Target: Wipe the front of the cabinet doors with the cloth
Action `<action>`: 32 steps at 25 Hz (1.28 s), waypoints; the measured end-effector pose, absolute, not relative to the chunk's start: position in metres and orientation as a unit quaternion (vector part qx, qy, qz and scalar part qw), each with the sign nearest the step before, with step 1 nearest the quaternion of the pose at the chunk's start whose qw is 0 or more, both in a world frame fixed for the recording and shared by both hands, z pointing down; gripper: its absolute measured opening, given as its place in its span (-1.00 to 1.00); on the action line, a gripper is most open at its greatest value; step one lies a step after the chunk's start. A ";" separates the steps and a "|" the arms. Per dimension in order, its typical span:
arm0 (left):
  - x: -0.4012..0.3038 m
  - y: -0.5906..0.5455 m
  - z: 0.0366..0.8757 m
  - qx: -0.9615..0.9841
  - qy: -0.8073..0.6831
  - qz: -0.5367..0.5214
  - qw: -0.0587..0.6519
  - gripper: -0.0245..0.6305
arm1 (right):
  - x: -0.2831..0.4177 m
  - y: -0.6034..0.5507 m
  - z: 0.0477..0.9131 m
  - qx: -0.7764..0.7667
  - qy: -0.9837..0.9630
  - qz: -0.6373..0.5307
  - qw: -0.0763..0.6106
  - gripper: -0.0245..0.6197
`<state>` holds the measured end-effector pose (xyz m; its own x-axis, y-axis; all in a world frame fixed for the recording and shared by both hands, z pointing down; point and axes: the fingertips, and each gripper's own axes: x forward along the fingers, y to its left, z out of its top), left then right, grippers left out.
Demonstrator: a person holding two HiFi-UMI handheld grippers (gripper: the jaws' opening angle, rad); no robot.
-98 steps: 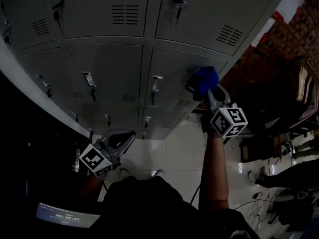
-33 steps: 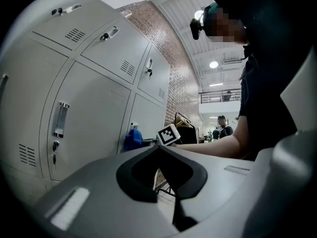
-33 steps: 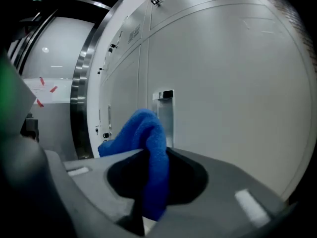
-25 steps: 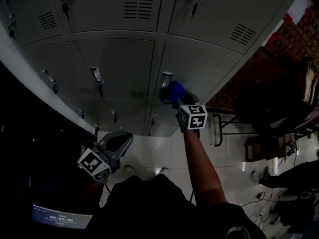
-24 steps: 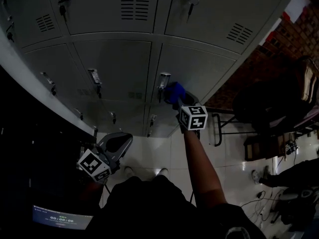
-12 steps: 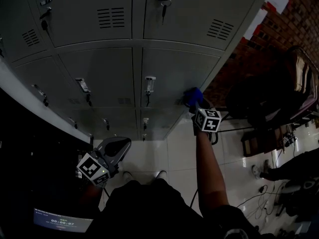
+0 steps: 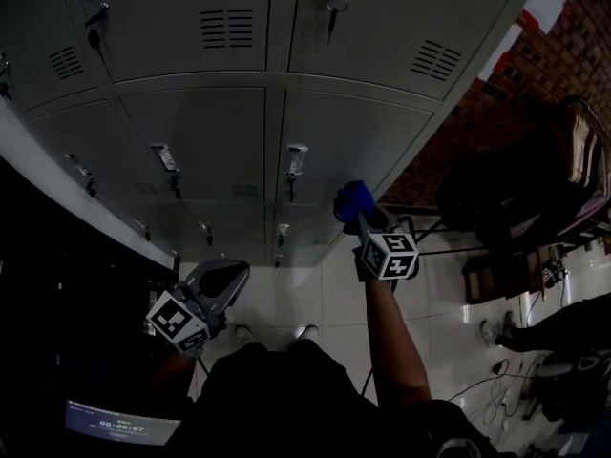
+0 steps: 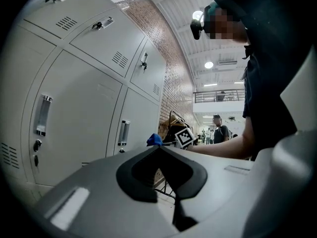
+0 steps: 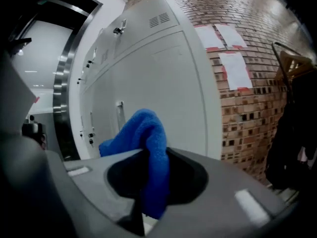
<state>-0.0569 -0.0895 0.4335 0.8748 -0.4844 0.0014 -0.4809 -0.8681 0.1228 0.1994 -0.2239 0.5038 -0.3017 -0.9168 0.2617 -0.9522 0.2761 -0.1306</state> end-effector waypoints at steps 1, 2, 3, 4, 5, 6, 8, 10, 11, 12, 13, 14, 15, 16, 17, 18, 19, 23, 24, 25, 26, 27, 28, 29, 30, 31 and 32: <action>-0.058 -0.090 0.434 0.966 -0.251 -0.015 0.061 -0.92 | 0.179 -0.221 0.501 0.569 -0.809 0.128 0.064 -0.71; -0.060 -0.090 0.434 0.966 -0.252 -0.016 0.061 -0.92 | 0.159 -0.219 0.497 0.552 -0.822 0.125 0.061 -0.71; -0.061 -0.090 0.434 0.966 -0.253 -0.017 0.061 -0.92 | 0.140 -0.218 0.495 0.535 -0.834 0.123 0.058 -0.71; -0.062 -0.090 0.434 0.965 -0.254 -0.018 0.061 -0.92 | 0.122 -0.217 0.493 0.519 -0.844 0.124 0.056 -0.71; -0.064 -0.091 0.434 0.965 -0.256 -0.018 0.060 -0.92 | 0.103 -0.216 0.494 0.503 -0.853 0.126 0.055 -0.71; -0.066 -0.091 0.434 0.964 -0.258 -0.018 0.060 -0.92 | 0.086 -0.216 0.496 0.487 -0.862 0.129 0.056 -0.71; -0.071 -0.091 0.435 0.963 -0.262 -0.018 0.061 -0.92 | 0.053 -0.216 0.504 0.462 -0.875 0.131 0.062 -0.71; -0.076 -0.091 0.436 0.962 -0.267 -0.017 0.060 -0.92 | 0.028 -0.221 0.519 0.446 -0.881 0.138 0.074 -0.71; -0.078 -0.091 0.436 0.961 -0.270 -0.016 0.060 -0.92 | 0.019 -0.225 0.529 0.442 -0.882 0.145 0.078 -0.71; -0.082 -0.091 0.436 0.960 -0.273 -0.015 0.060 -0.92 | 0.012 -0.230 0.538 0.440 -0.881 0.156 0.078 -0.71; -0.085 -0.091 0.436 0.959 -0.277 -0.013 0.061 -0.92 | 0.008 -0.235 0.546 0.440 -0.879 0.169 0.074 -0.71; -0.088 -0.091 0.437 0.958 -0.281 -0.011 0.060 -0.92 | 0.006 -0.241 0.553 0.443 -0.876 0.180 0.070 -0.71; -0.091 -0.091 0.436 0.957 -0.284 -0.009 0.060 -0.92 | 0.007 -0.248 0.559 0.448 -0.872 0.185 0.069 -0.71; -0.094 -0.092 0.437 0.956 -0.288 -0.008 0.060 -0.92 | 0.010 -0.254 0.565 0.454 -0.868 0.187 0.072 -0.71; -0.097 -0.092 0.437 0.955 -0.292 -0.006 0.060 -0.92 | 0.015 -0.259 0.570 0.461 -0.864 0.187 0.077 -0.71; -0.099 -0.092 0.437 0.953 -0.295 -0.005 0.061 -0.92 | 0.019 -0.263 0.575 0.468 -0.860 0.188 0.081 -0.71; -0.101 -0.091 0.438 0.952 -0.299 -0.004 0.062 -0.92 | 0.025 -0.268 0.580 0.475 -0.855 0.189 0.085 -0.71; -0.104 -0.090 0.439 0.950 -0.306 0.000 0.063 -0.92 | 0.054 -0.280 0.593 0.510 -0.834 0.184 0.103 -0.71; -0.102 -0.090 0.440 0.950 -0.305 0.001 0.064 -0.92 | 0.064 -0.282 0.595 0.519 -0.828 0.182 0.106 -0.71; -0.100 -0.091 0.440 0.950 -0.304 0.001 0.064 -0.92 | 0.075 -0.284 0.596 0.528 -0.823 0.180 0.108 -0.71; -0.098 -0.092 0.440 0.951 -0.303 0.001 0.064 -0.92 | 0.086 -0.284 0.597 0.535 -0.818 0.179 0.110 -0.71; -0.096 -0.093 0.440 0.952 -0.300 0.001 0.065 -0.92 | 0.096 -0.284 0.598 0.542 -0.814 0.177 0.113 -0.71; -0.093 -0.093 0.440 0.952 -0.298 0.001 0.065 -0.92 | 0.106 -0.283 0.599 0.549 -0.809 0.174 0.116 -0.71; -0.089 -0.093 0.440 0.954 -0.294 0.001 0.065 -0.92 | 0.118 -0.282 0.600 0.557 -0.804 0.173 0.119 -0.71; -0.086 -0.094 0.440 0.955 -0.290 0.002 0.064 -0.92 | 0.130 -0.280 0.602 0.565 -0.798 0.173 0.120 -0.71; -0.081 -0.094 0.440 0.956 -0.286 0.002 0.064 -0.92 | 0.143 -0.279 0.603 0.574 -0.791 0.175 0.119 -0.71; -0.077 -0.094 0.440 0.957 -0.282 0.002 0.064 -0.92 | 0.157 -0.277 0.604 0.584 -0.784 0.177 0.118 -0.71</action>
